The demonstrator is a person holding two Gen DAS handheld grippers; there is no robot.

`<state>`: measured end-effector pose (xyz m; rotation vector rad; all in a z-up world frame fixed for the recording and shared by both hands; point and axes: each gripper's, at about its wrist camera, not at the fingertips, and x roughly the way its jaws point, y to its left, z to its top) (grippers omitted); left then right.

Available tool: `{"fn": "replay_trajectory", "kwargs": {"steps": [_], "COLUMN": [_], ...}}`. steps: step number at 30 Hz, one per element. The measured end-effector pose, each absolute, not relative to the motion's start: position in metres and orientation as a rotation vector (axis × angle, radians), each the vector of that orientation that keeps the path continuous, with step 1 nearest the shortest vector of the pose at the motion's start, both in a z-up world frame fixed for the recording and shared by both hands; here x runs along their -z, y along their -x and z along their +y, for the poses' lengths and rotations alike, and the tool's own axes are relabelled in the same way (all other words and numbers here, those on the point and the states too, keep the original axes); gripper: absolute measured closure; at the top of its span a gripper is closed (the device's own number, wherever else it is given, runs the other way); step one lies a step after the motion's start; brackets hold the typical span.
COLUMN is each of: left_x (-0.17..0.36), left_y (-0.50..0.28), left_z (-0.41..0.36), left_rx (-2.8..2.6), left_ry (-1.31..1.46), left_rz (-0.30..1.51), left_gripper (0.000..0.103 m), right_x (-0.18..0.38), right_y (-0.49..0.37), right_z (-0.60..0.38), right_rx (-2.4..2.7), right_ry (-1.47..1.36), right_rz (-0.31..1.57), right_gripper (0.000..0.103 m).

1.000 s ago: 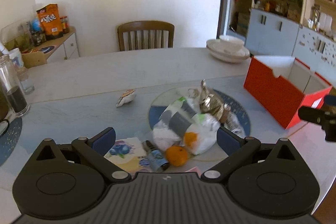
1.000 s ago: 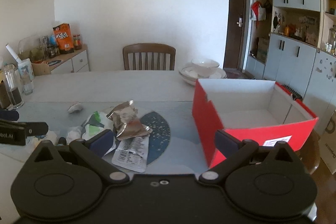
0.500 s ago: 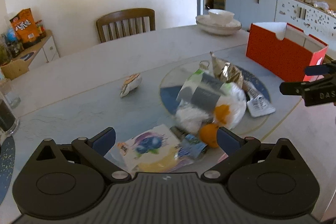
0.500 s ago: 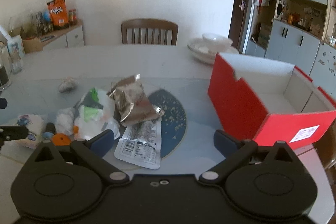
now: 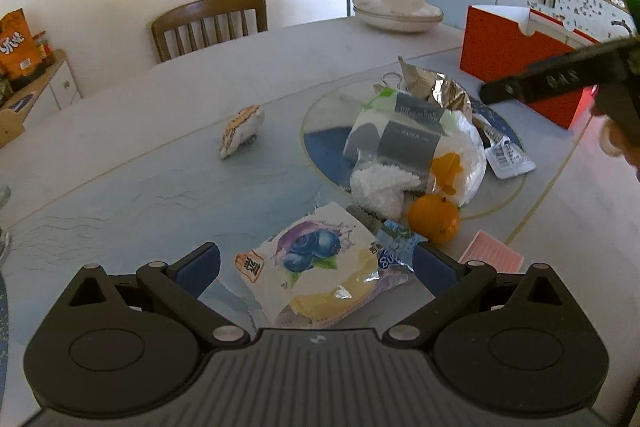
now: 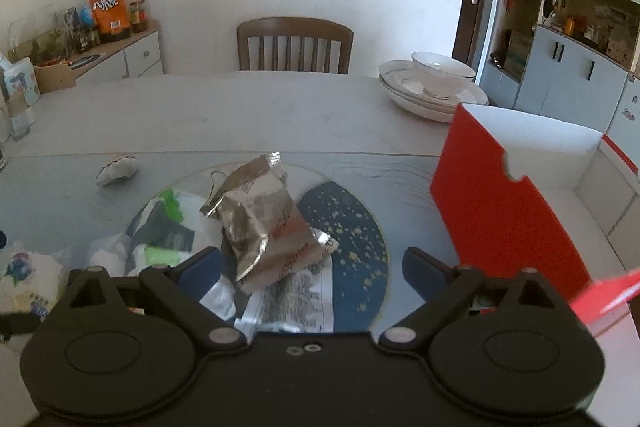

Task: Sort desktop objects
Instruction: 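Reach the right gripper to the silver snack bag and grasp it, then grasp the blueberry bread bun with the left gripper while the right gripper lifts the silver bag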

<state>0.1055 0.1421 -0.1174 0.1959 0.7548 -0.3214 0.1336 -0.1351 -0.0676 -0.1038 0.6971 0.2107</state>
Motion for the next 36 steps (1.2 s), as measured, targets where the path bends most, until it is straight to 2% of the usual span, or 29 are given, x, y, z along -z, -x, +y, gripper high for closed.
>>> {"fn": "replay_trajectory", "kwargs": {"steps": [14,21,26,31,32,33,36], "left_x": [0.131,0.135,0.135,0.132,0.131,0.131,0.128], "left_y": [-0.121,-0.128,-0.129,-0.130,-0.129,-0.128,-0.128], "left_z": [0.147,0.148,0.149,0.150,0.150,0.150,0.150], "left_rx": [0.352,0.349,0.335,0.325,0.319,0.315,0.309], "left_ry": [-0.175,-0.165,-0.158,-0.133,-0.132,-0.132,-0.122], "left_rz": [0.802,0.804,0.802,0.795,0.790,0.788,0.785], "left_gripper": [0.000,0.001,0.009,0.020,0.022,0.025,0.033], "right_x": [0.086,0.094,0.094,0.091,0.090,0.090,0.087], "right_y": [-0.191,-0.195,-0.196,-0.195,-0.195,-0.196,-0.195], "right_z": [-0.114,-0.110,-0.107,-0.106,-0.106,-0.106,-0.108], "right_rx": [-0.326,-0.370,-0.370,-0.376,-0.370,-0.367,-0.368], "right_ry": [0.186,0.197,0.202,0.213,0.215,0.220,0.209], "right_rz": [0.798,0.840,0.837,0.821,0.817,0.818,0.811], "right_gripper": [0.008,0.034,0.039,0.050,0.058,0.075,0.080]}}
